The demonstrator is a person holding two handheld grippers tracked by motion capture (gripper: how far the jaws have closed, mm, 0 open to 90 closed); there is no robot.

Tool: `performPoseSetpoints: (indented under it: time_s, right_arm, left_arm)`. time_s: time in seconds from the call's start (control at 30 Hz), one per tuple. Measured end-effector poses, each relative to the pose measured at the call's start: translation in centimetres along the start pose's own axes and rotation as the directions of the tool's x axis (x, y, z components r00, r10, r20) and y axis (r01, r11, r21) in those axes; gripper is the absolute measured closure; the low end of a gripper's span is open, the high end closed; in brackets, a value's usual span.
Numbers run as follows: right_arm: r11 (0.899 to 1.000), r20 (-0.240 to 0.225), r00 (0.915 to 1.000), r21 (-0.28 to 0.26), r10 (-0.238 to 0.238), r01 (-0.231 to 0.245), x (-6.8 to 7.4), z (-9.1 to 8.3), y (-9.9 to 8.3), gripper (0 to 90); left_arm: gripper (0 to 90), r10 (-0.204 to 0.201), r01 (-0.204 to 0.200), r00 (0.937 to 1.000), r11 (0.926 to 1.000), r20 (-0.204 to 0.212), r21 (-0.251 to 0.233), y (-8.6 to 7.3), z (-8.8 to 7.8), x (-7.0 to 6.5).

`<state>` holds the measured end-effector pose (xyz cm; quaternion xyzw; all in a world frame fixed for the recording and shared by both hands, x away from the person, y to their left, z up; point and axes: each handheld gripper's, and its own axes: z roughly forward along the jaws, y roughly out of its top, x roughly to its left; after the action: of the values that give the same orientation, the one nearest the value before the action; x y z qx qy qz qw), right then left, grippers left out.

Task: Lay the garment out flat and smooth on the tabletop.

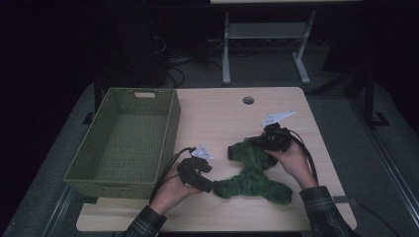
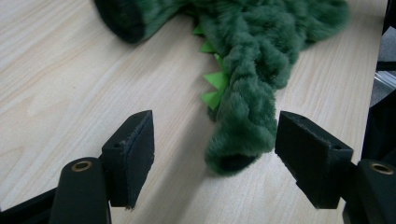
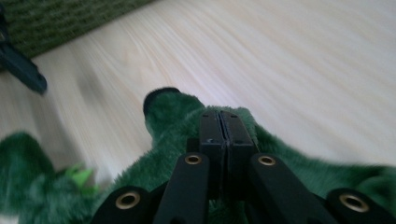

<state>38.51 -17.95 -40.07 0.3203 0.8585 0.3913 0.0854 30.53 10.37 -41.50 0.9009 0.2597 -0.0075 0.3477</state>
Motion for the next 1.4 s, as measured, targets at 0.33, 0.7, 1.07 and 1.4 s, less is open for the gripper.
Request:
performPoseSetpoints:
  time_s: [0.33,0.7,1.07,1.4]
  right_arm:
    - [0.999,-0.010,0.9990,-0.002,-0.043,0.043,1.1,3.3,3.0,74.9]
    - [0.998,0.025,0.9997,-0.055,-0.001,0.002,0.4,-0.8,0.7,59.5]
    - [0.996,0.050,0.9980,-0.078,0.040,-0.036,0.3,-4.3,-3.1,57.1]
    - [0.996,0.059,0.9949,-0.026,0.082,-0.081,1.0,-5.8,-7.8,57.1]
  left_arm:
    - [28.1,0.004,-0.004,1.0000,1.0000,-0.001,-0.008,0.0,-0.1,0.0]
    - [29.5,0.018,-0.019,0.9998,0.9996,0.008,0.023,-0.2,0.9,-0.3]
    - [29.6,0.018,-0.018,0.9998,0.9994,0.006,0.029,-1.0,1.2,-0.5]
    - [29.6,0.017,-0.017,0.9999,0.9997,0.000,0.018,-2.0,1.4,-0.7]
